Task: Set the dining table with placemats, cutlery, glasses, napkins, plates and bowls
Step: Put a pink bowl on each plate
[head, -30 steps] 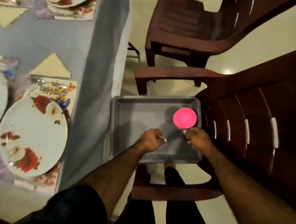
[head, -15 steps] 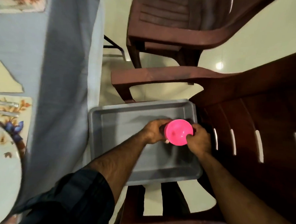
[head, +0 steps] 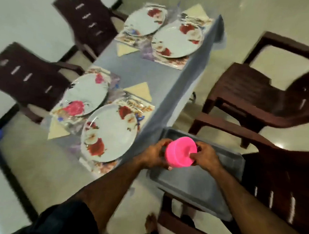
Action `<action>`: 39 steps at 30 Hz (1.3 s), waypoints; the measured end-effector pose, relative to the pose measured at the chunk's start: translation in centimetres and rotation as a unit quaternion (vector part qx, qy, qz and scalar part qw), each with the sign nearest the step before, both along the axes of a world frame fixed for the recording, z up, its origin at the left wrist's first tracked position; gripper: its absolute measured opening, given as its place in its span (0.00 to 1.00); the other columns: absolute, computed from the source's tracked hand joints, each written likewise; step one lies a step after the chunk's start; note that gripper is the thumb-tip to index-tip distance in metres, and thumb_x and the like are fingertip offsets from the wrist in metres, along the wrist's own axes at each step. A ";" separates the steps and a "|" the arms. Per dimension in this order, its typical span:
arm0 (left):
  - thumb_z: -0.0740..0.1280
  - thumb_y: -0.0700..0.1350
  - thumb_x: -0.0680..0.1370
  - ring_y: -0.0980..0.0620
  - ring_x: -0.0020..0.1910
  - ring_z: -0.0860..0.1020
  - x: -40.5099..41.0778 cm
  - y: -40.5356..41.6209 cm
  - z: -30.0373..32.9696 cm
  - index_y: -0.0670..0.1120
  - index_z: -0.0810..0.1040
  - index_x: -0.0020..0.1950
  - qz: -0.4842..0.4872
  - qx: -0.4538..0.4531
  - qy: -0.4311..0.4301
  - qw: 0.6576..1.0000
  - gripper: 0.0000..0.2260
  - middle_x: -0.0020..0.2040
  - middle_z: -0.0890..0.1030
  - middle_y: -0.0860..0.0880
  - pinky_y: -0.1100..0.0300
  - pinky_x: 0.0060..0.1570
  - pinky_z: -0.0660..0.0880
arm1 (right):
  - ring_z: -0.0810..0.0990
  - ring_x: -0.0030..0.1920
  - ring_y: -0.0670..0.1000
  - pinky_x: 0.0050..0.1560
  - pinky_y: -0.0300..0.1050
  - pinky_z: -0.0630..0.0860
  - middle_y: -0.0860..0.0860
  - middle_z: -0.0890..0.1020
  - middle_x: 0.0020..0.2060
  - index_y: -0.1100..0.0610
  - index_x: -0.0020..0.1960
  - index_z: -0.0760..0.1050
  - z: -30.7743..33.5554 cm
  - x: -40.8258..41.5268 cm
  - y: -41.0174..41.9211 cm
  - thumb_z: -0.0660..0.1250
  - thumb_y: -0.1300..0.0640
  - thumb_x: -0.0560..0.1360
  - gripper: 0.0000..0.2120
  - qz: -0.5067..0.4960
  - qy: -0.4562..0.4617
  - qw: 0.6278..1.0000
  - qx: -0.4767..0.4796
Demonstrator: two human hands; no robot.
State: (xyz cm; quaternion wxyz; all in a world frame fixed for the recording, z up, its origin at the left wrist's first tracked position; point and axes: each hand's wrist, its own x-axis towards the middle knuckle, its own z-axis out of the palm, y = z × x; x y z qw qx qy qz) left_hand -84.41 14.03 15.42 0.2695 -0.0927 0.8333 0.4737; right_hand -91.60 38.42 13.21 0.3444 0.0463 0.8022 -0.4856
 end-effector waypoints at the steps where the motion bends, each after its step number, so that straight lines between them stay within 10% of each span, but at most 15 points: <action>1: 0.88 0.49 0.58 0.52 0.66 0.79 1.1 -1.1 1.3 0.60 0.67 0.75 0.018 -0.016 0.015 1.000 0.50 0.68 0.79 0.57 0.49 0.59 0.82 | 0.87 0.35 0.58 0.35 0.61 0.85 0.56 0.86 0.41 0.56 0.52 0.83 1.5 -0.2 -1.7 0.73 0.70 0.66 0.17 0.028 0.016 0.999 -0.001; 11: 0.89 0.42 0.59 0.66 0.54 0.81 27.1 -14.4 10.5 0.59 0.71 0.74 0.370 -0.032 0.150 0.916 0.48 0.61 0.82 0.59 0.71 0.49 0.75 | 0.85 0.28 0.49 0.27 0.45 0.80 0.51 0.84 0.31 0.53 0.50 0.80 15.8 13.5 -26.2 0.76 0.58 0.74 0.07 0.350 0.153 0.924 -0.017; 18: 0.89 0.47 0.58 0.63 0.45 0.83 47.2 -19.8 16.1 0.62 0.73 0.72 0.529 -0.066 0.175 0.828 0.47 0.58 0.83 0.60 0.66 0.41 0.79 | 0.77 0.37 0.46 0.32 0.40 0.65 0.42 0.77 0.34 0.47 0.38 0.74 23.5 31.8 -41.9 0.78 0.42 0.70 0.15 0.523 0.358 0.773 -0.022; 26: 0.88 0.59 0.55 0.52 0.52 0.84 61.2 -23.1 21.2 0.67 0.69 0.72 0.608 -0.125 0.197 0.759 0.49 0.61 0.81 0.60 0.54 0.45 0.86 | 0.82 0.38 0.50 0.38 0.42 0.75 0.46 0.85 0.37 0.50 0.41 0.84 28.8 45.9 -51.0 0.77 0.42 0.70 0.12 0.595 0.424 0.682 -0.023; 32: 0.88 0.49 0.61 0.48 0.49 0.85 61.7 -25.5 21.7 0.60 0.72 0.73 0.659 -0.090 0.236 0.709 0.45 0.61 0.80 0.54 0.52 0.36 0.84 | 0.80 0.35 0.52 0.36 0.42 0.69 0.47 0.80 0.29 0.51 0.31 0.77 28.7 45.2 -53.5 0.76 0.49 0.73 0.15 0.553 0.376 0.743 -0.038; 39: 0.88 0.50 0.57 0.43 0.51 0.85 51.0 -29.1 19.2 0.61 0.74 0.71 0.620 -0.029 0.218 0.753 0.44 0.63 0.80 0.53 0.46 0.38 0.85 | 0.84 0.35 0.51 0.40 0.48 0.82 0.49 0.84 0.33 0.53 0.38 0.81 26.3 28.9 -50.5 0.78 0.55 0.68 0.07 0.376 0.306 0.874 -0.022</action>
